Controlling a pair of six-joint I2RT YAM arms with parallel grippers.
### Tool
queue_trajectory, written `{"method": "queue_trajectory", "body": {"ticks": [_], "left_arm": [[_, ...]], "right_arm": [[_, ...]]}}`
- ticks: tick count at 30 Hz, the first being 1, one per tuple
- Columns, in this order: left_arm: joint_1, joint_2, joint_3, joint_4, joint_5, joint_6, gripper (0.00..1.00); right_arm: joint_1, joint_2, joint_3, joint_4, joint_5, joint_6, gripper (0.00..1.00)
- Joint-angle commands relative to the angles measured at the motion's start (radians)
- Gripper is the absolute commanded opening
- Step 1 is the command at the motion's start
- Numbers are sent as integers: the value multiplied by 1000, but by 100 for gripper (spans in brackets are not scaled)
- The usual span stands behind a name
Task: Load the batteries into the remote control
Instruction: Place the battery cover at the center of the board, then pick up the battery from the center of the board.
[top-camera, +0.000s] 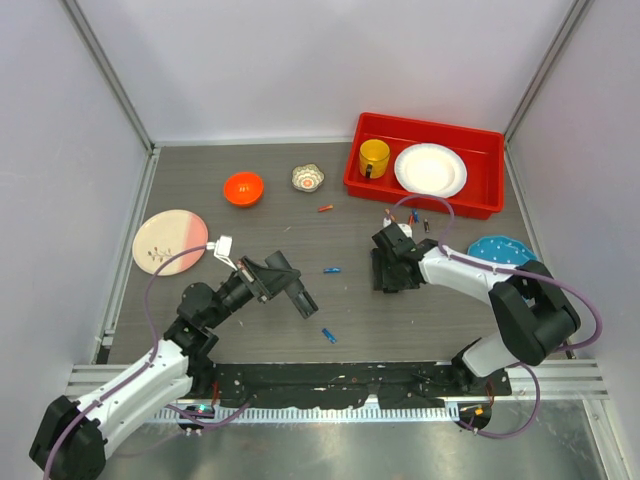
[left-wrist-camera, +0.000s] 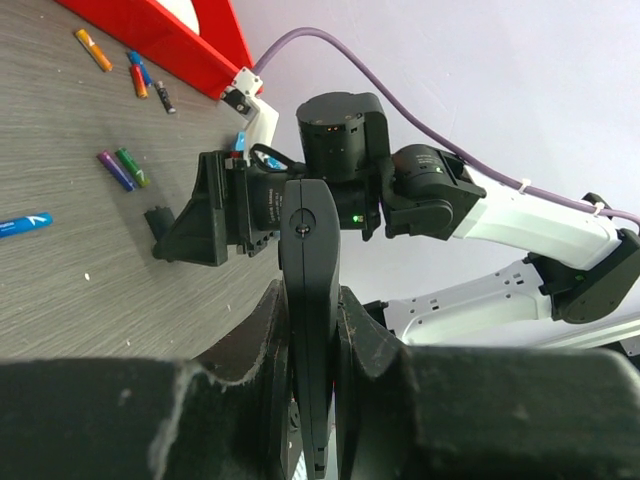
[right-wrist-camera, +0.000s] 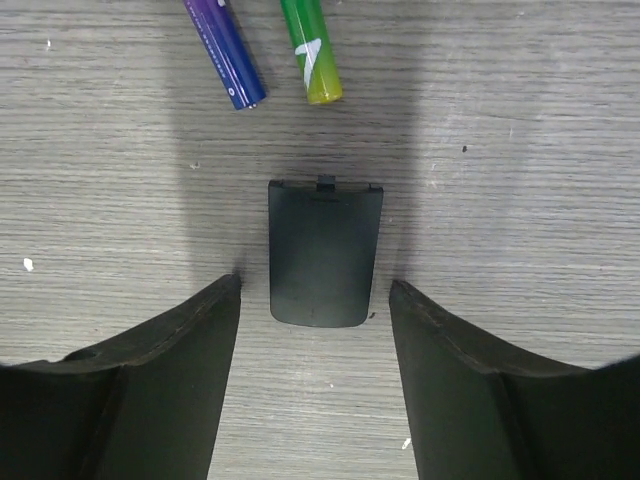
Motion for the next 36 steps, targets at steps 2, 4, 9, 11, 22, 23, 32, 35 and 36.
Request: {"method": "queue_trajectory", "body": {"ticks": [2, 4, 9, 11, 22, 23, 32, 35, 36], "left_arm": [[7, -1, 0, 6, -4, 24, 0], [7, 5, 3, 6, -4, 30, 0], [7, 43, 15, 20, -8, 42, 0], [7, 68, 21, 32, -11, 42, 0], [46, 62, 76, -54, 40, 64, 0], [51, 45, 75, -66, 40, 65, 0], [77, -90, 12, -108, 72, 33, 0], [77, -116, -5, -83, 71, 30, 0], [79, -118, -5, -82, 71, 32, 0]], "right_arm": [[-5, -26, -6, -16, -8, 11, 71], [-5, -73, 0, -25, -8, 22, 73], [3, -252, 27, -13, 23, 24, 76], [14, -334, 27, 17, 59, 1, 76], [222, -228, 110, 103, 184, -139, 75], [225, -196, 116, 110, 172, -139, 75], [262, 20, 182, 255, 130, -20, 78], [293, 98, 251, 231, 191, 28, 85], [316, 115, 265, 220, 243, 30, 87]]}}
